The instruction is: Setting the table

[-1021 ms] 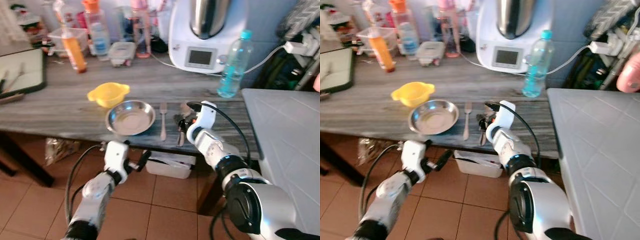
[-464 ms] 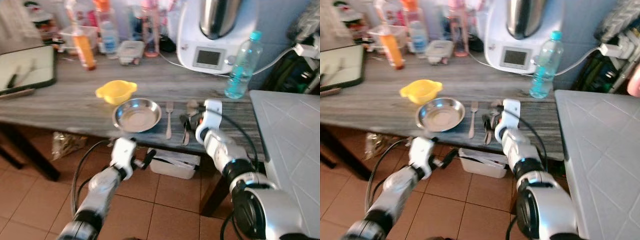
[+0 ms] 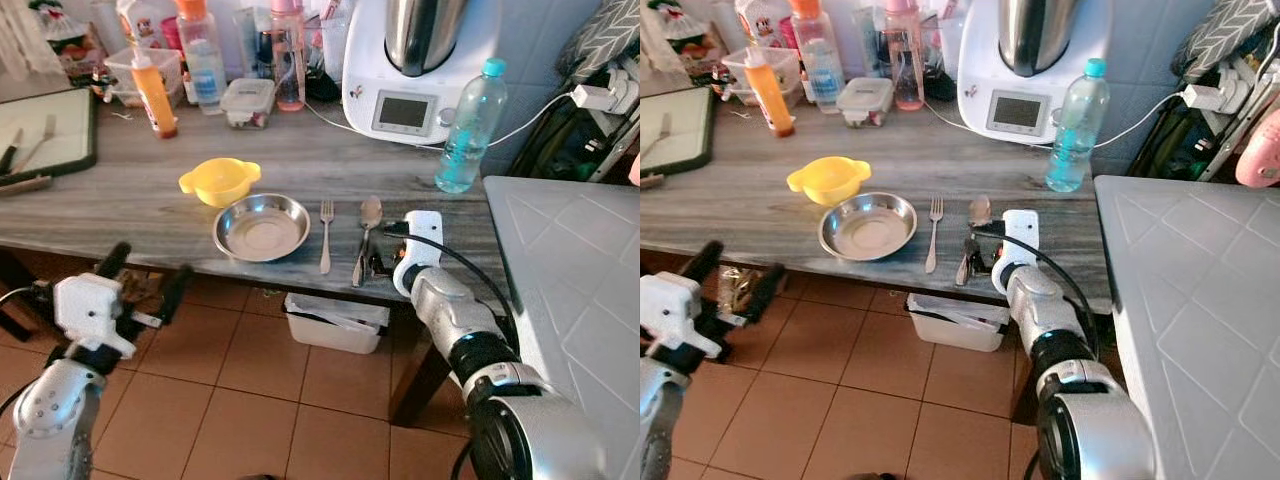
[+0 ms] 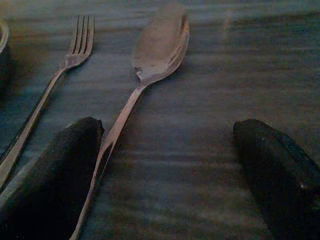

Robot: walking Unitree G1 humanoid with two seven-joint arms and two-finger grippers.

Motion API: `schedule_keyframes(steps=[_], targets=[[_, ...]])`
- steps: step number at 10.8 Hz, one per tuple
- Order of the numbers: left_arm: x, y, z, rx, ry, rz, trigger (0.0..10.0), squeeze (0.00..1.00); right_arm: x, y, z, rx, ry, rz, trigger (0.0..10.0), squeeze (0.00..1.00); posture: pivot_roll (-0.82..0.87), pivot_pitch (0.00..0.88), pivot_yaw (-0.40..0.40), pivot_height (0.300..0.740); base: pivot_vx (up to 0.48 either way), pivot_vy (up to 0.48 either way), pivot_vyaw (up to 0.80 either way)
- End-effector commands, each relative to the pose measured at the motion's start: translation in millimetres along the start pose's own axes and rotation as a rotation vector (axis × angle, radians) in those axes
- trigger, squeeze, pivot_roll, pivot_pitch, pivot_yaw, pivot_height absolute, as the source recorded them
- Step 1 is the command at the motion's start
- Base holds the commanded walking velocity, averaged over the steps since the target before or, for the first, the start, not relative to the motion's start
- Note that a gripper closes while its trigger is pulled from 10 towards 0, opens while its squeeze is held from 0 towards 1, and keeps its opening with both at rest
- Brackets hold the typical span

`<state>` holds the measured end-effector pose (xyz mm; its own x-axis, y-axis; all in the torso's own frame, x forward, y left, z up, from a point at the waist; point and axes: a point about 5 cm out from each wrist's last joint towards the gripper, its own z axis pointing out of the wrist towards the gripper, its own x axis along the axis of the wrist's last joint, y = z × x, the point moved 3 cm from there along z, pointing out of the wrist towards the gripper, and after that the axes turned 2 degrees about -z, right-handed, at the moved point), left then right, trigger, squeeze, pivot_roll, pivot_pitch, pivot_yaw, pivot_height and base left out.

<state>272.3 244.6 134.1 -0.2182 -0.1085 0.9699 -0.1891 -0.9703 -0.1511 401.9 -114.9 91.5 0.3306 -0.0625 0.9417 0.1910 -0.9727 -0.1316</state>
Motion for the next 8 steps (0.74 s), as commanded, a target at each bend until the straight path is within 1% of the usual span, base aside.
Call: schedule_keyframes(steps=[1, 2, 3, 4, 5, 6, 7, 8], targets=[[7.4, -2.7, 3.5, 0.006, 0.013, -0.001, 10.0, 0.0, -7.8, -1.0, -1.0, 0.002, -0.025, -0.004, 10.0, 1.0, 0.21, 0.044, 0.003, 0.74, 0.0, 0.0, 0.0], [40.6, 28.8, 16.9, -0.073, 0.045, -0.041, 10.0, 0.0, -5.6, -1.7, -1.0, -0.001, -0.016, -0.016, 10.0, 1.0, 0.2, 0.039, 0.008, 0.74, 0.0, 0.0, 0.0], [47.8, 46.4, 21.9, -0.146, 0.035, -0.079, 10.0, 0.0, -6.6, -0.1, -1.6, -0.013, -0.018, -0.015, 10.0, 1.0, 0.19, 0.038, 0.011, 0.74, 0.0, 0.0, 0.0], [49.1, 59.6, 23.0, -0.204, 0.026, -0.104, 10.0, 0.0, -7.8, -1.0, -2.2, -0.013, -0.019, -0.014, 10.0, 1.0, 0.19, 0.037, 0.011, 0.74, 0.0, 0.0, 0.0], [52.1, 82.5, 27.1, -0.318, 0.013, -0.154, 10.0, 0.0, -9.7, -4.6, -2.5, -0.005, -0.02, -0.012, 10.0, 1.0, 0.18, 0.038, 0.011, 0.74, 0.0, 0.0, 0.0], [58.7, 94.5, 30.9, -0.356, -0.007, -0.168, 10.0, 0.0, -9.9, -5.7, -2.9, -0.003, -0.02, -0.016, 10.0, 1.0, 0.17, 0.04, 0.014, 0.74, 0.0, 0.0, 0.0], [61.8, 98.3, 34.2, -0.354, -0.012, -0.165, 10.0, 0.0, -9.6, -5.0, -3.2, -0.007, -0.021, -0.027, 10.0, 1.0, 0.17, 0.043, 0.015, 0.74, 0.0, 0.0, 0.0], [50.5, 101.7, 35.5, -0.367, -0.061, -0.165, 10.0, 0.0, -12.2, -0.2, -4.4, -0.025, -0.038, -0.031, 10.0, 1.0, 0.17, 0.046, 0.016, 0.74, 0.0, 0.0, 0.0]])
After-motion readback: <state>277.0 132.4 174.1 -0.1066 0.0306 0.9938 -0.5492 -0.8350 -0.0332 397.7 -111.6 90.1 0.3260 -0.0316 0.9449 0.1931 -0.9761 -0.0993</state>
